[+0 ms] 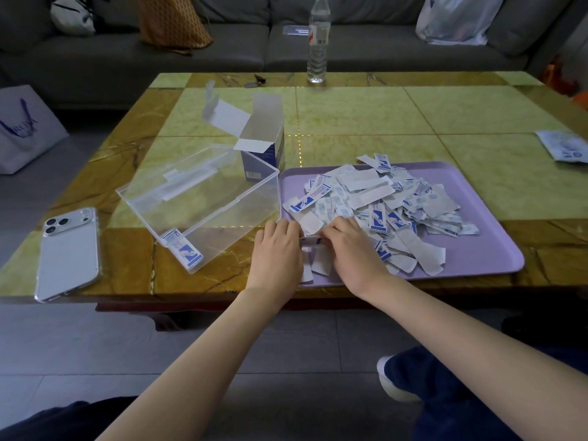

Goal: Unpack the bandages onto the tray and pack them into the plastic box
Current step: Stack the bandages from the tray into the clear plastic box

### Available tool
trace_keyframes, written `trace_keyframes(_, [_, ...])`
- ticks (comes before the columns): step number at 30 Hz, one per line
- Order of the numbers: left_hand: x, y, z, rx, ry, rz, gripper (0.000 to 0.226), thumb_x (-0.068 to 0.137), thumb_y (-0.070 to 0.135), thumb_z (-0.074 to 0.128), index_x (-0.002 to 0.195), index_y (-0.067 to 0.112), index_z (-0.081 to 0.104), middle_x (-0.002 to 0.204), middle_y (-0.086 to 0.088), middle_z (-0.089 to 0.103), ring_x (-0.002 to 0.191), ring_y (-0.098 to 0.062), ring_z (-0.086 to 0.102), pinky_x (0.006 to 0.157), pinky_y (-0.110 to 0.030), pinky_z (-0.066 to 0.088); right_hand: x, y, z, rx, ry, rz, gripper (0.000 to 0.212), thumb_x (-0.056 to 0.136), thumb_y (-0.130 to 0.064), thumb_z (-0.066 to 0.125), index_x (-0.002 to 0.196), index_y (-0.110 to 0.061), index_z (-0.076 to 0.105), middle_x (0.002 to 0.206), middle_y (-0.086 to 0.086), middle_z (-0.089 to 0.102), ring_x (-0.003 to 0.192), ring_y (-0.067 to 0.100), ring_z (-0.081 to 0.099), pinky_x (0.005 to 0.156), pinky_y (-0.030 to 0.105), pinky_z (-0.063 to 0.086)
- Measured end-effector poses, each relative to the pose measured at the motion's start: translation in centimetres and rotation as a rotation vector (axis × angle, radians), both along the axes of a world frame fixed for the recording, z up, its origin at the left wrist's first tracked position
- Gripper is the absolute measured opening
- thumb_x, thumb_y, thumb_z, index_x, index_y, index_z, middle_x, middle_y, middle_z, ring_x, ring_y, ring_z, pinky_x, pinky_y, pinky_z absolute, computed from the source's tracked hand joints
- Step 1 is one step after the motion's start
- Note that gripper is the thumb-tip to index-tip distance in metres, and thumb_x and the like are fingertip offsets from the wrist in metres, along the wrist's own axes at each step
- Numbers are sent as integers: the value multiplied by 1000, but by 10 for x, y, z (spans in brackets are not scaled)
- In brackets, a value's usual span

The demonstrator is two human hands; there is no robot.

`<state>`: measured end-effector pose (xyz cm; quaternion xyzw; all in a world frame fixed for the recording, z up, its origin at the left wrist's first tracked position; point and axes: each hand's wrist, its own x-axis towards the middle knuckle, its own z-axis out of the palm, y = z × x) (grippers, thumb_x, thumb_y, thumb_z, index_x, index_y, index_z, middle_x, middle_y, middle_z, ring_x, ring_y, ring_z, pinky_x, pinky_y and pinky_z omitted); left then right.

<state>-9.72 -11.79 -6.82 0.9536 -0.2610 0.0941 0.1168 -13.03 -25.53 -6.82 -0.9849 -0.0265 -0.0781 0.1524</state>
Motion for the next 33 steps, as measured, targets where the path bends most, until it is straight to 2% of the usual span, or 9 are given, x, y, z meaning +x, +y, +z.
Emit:
trace_keyframes(2, [1, 2, -1, -32, -14, 13, 9, 91, 13, 48, 99, 11, 53, 102, -7, 55, 94, -26, 46, 81, -33, 35, 0, 1, 2, -2, 7, -6, 31, 92, -2, 44, 120, -10, 56, 115, 5, 50, 109, 21, 41, 90, 29, 37])
trace_keyframes(6, [0, 8, -1, 83, -26, 1, 20, 93, 12, 46, 109, 14, 57, 111, -4, 56, 104, -25, 43, 86, -30, 33, 0, 4, 7, -101, 79, -20, 43, 91, 2, 38, 131, -12, 46, 124, 5, 45, 115, 23, 36, 94, 31, 35])
trace_keyframes(11, [0, 10, 3, 176, 8, -27, 37, 89, 11, 50, 124, 22, 50, 118, 0, 51, 112, -23, 38, 90, -28, 30, 1, 5, 3, 37, 91, -2, 53, 83, 13, 45, 129, -12, 49, 121, 5, 45, 115, 21, 42, 91, 32, 43])
trace_keyframes(16, [-2, 9, 8, 199, 29, -17, 33, 90, 10, 49, 122, 19, 50, 119, -1, 52, 113, -23, 41, 93, -29, 31, 2, 1, 5, 168, 25, 2, 34, 87, 6, 49, 114, -12, 59, 111, 3, 58, 106, 19, 51, 86, 33, 47])
trace_keyframes(19, [-2, 12, 16, 142, 7, 14, 24, 92, 6, 43, 114, 16, 43, 114, -1, 55, 103, -22, 44, 87, -28, 32, 3, 3, 11, 239, -33, 23, 25, 91, 1, 50, 110, -12, 60, 105, 2, 63, 98, 19, 58, 84, 30, 48])
trace_keyframes(23, [-1, 17, 33, 4, 13, 6, 26, 89, -1, 42, 109, 14, 38, 110, -3, 51, 89, -18, 39, 79, -25, 31, 2, 10, 22, 316, -28, 58, 39, 89, 10, 45, 120, -10, 53, 115, 6, 60, 103, 18, 57, 91, 29, 46])
trace_keyframes(27, [0, 26, 49, -78, 20, 2, 26, 89, -4, 39, 108, 14, 37, 108, -3, 48, 88, -17, 35, 74, -23, 23, 7, 14, 29, 366, 24, 33, 39, 89, 12, 41, 119, -11, 49, 104, -1, 52, 79, 9, 51, 73, 17, 37])
trace_keyframes(31, [2, 34, 60, -251, 53, 56, 23, 91, -4, 39, 98, 18, 33, 92, -2, 43, 80, -16, 33, 66, -24, 19, 14, 22, 35, 290, -32, 50, 27, 91, 10, 38, 108, -7, 51, 96, 3, 48, 80, 20, 47, 68, 26, 34])
trace_keyframes(33, [5, 39, 64, -353, 38, 108, 20, 93, -2, 38, 97, 17, 34, 88, -3, 44, 77, -22, 38, 63, -26, 19, 14, 29, 40, 289, -46, 88, 28, 90, 11, 37, 107, -7, 50, 92, 1, 46, 77, 19, 45, 64, 23, 33])
